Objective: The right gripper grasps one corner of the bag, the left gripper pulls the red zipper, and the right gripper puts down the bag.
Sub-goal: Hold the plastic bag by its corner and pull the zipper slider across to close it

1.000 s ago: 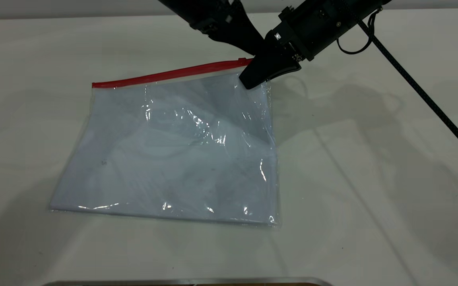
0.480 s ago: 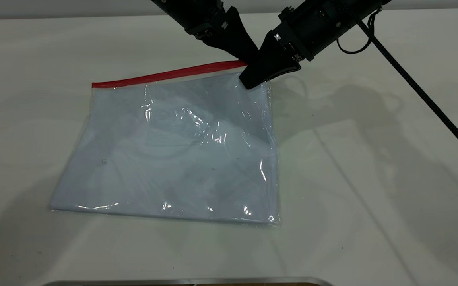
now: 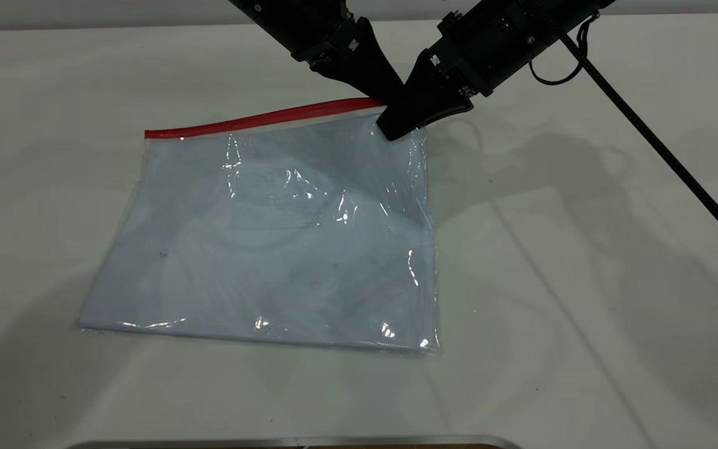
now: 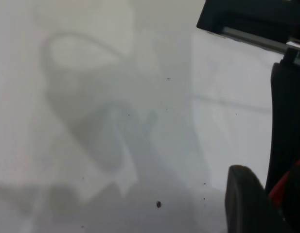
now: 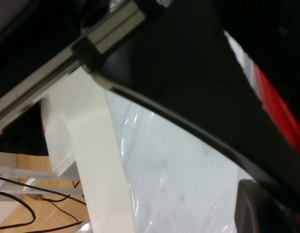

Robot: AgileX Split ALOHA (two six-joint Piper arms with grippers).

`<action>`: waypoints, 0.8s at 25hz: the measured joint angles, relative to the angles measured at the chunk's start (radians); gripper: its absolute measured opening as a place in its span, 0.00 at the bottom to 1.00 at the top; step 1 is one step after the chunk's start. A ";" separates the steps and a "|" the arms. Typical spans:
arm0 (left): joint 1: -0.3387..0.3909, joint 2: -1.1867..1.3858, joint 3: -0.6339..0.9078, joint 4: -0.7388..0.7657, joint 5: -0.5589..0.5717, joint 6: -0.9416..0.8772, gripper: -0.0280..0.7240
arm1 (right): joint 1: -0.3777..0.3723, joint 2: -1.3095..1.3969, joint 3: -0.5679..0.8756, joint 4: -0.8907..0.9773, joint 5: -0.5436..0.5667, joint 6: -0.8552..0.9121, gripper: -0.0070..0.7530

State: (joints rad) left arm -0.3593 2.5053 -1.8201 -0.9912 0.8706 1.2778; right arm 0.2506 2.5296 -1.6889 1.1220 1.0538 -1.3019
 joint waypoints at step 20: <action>0.031 0.000 -0.002 -0.023 -0.024 0.026 0.16 | -0.043 0.000 0.001 0.071 0.015 -0.017 0.05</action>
State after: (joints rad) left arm -0.3282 2.5057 -1.8217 -1.0142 0.8465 1.3041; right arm 0.2074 2.5296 -1.6880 1.1930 1.0688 -1.3193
